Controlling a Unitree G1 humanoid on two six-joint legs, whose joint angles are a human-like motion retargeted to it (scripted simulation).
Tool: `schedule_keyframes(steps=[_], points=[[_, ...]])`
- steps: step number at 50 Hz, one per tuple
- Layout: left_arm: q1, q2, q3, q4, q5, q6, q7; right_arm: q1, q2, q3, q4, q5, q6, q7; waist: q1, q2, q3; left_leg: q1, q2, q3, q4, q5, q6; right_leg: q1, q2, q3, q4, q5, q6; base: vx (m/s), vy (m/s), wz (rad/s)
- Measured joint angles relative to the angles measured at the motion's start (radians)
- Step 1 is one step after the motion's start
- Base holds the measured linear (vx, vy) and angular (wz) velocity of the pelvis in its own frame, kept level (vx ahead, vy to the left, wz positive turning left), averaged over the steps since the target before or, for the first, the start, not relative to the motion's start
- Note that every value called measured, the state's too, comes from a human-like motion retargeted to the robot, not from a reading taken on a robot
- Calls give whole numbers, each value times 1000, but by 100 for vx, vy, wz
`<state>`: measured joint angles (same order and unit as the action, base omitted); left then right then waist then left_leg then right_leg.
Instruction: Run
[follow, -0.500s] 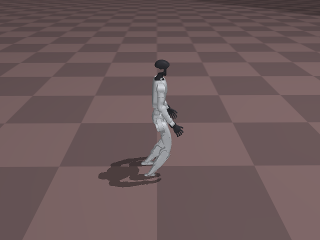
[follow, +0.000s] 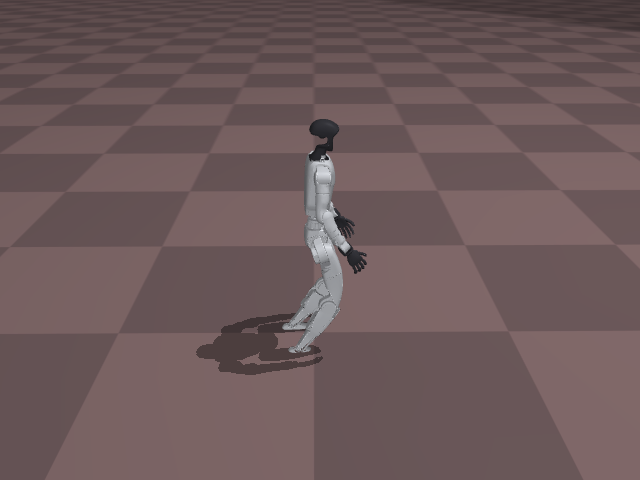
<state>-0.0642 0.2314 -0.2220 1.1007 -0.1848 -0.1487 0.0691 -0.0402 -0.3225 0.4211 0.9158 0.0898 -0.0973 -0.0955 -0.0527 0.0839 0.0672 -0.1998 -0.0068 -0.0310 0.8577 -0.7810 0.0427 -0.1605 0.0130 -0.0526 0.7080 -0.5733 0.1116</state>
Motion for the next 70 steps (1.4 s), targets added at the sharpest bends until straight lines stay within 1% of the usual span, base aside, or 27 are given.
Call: schedule_keyframes(steps=[5,10,15,17,26,28,30,32,34,38,40,42,43,45,48,50,51,53,55,57,60,62,64,66,68,70], points=[[9,0,-2,1,7,-2,9,11,3,9,-1,-16,0,-6,1,7,14,-8,10,-4,48,-15,-7,-10,7,-6,49,-13,-3,0,0,0],[-7,4,2,3,7,-3,18,2,-2,13,-6,-37,2,-9,4,5,0,-19,3,-12,21,-3,-8,-10,4,-11,9,-6,-6,0,0,0],[-1,2,0,4,6,-5,31,11,-2,27,-9,-56,1,-15,7,14,18,-35,13,-18,82,-19,-15,-25,12,-17,65,-23,-11,0,0,0],[-15,4,4,3,2,-5,33,1,-9,30,-12,-66,3,-14,9,11,4,-45,6,-22,52,-7,-15,-25,8,-18,23,-13,-10,3,0,4],[-19,-3,-3,-15,-3,-14,44,4,-34,64,-20,-116,-2,-17,22,26,5,-94,12,-34,101,-11,-23,-50,17,-25,26,-13,-13,0,0,0],[-9,-7,-10,-23,1,-18,45,13,-38,75,-21,-127,-4,-19,26,33,16,-105,20,-35,143,-22,-27,-61,23,-27,65,-24,-15,0,0,0],[-13,-8,-12,-36,5,-19,43,8,-52,80,-26,-138,-6,-17,31,32,3,-122,12,-36,132,-14,-25,-66,18,-26,36,-18,-14,2,3,1],[-1,-9,-20,-49,12,-23,44,17,-57,89,-31,-149,-9,-18,35,38,14,-134,18,-36,175,-23,-27,-82,22,-27,82,-33,-15,3,6,2],[0,-3,-22,-70,19,-25,45,11,-69,94,-42,-159,-12,-18,40,36,7,-150,11,-33,181,-19,-24,-94,16,-24,86,-40,-14,6,6,3],[1,30,-22,-123,29,-30,56,-9,-77,99,-82,-175,-18,-19,46,28,11,-179,-3,-19,238,-27,-14,-141,-4,-19,189,-80,-15,6,5,8],[2,46,-17,-164,27,-30,60,-25,-82,96,-110,-181,-21,-20,43,9,12,-198,-26,-5,259,-28,-3,-181,-30,-10,265,-107,-13,7,4,16],[13,57,-13,-202,25,-36,68,-24,-82,94,-132,-185,-25,-25,35,-7,22,-217,-43,13,312,-44,9,-228,-55,-2,384,-128,-13,7,2,21],[15,67,-8,-228,23,-37,75,-26,-84,89,-148,-185,-27,-29,28,-24,23,-231,-62,27,330,-51,17,-262,-82,1,454,-137,-13,9,1,22],[26,84,1,-275,21,-44,95,-24,-83,81,-177,-188,-33,-44,15,-49,28,-259,-90,48,385,-76,31,-326,-133,-3,608,-129,-19,11,0,19],[34,117,26,-356,22,-47,140,-20,-79,55,-246,-190,-40,-79,-20,-100,13,-318,-147,74,436,-92,52,-459,-196,21,826,-83,-6,16,0,30],[44,133,40,-404,26,-51,174,-9,-79,36,-298,-188,-48,-102,-43,-117,-6,-343,-161,85,443,-92,58,-541,-218,31,914,-54,1,22,1,21],[51,137,48,-431,28,-54,189,0,-83,25,-332,-181,-53,-110,-51,-115,-15,-344,-152,89,437,-92,59,-571,-218,29,928,-41,0,28,2,-2],[69,141,60,-480,31,-62,216,20,-97,4,-402,-164,-63,-125,-59,-97,-27,-323,-119,95,420,-92,52,-610,-203,14,920,-11,1,33,2,-32],[92,137,66,-524,34,-72,238,43,-116,-15,-471,-142,-73,-139,-56,-58,-33,-271,-71,82,373,-48,22,-613,-160,-13,844,33,4,37,2,-54],[122,120,62,-553,37,-81,254,72,-130,-23,-522,-129,-82,-154,-54,-23,-50,-226,-45,52,317,94,-44,-599,-114,-32,727,96,18,36,1,-39],[162,90,44,-583,57,-98,271,117,-143,-25,-575,-125,-91,-171,-54,17,-88,-202,5,28,283,316,-130,-575,-49,-41,545,211,55,29,-2,-7],[177,77,28,-606,71,-114,270,144,-149,-29,-605,-131,-103,-180,-40,46,-103,-203,52,14,329,402,-158,-557,4,-44,448,271,73,21,-3,-6],[183,73,12,-635,77,-128,263,168,-156,-39,-638,-135,-116,-187,-19,72,-104,-197,97,-1,411,426,-160,-532,59,-45,383,301,77,15,-4,-8],[184,73,3,-677,76,-136,257,187,-167,-54,-679,-134,-127,-198,-3,88,-96,-185,134,-10,506,410,-144,-506,97,-48,366,290,59,11,-5,5],[189,72,-2,-722,72,-145,256,201,-176,-66,-716,-138,-140,-210,8,92,-93,-176,163,-12,611,355,-116,-494,120,-48,406,226,25,8,-6,17],[188,74,-1,-766,62,-151,261,206,-190,-82,-750,-148,-148,-224,14,91,-84,-167,187,-14,709,279,-88,-486,132,-51,469,109,-28,7,-5,27]])
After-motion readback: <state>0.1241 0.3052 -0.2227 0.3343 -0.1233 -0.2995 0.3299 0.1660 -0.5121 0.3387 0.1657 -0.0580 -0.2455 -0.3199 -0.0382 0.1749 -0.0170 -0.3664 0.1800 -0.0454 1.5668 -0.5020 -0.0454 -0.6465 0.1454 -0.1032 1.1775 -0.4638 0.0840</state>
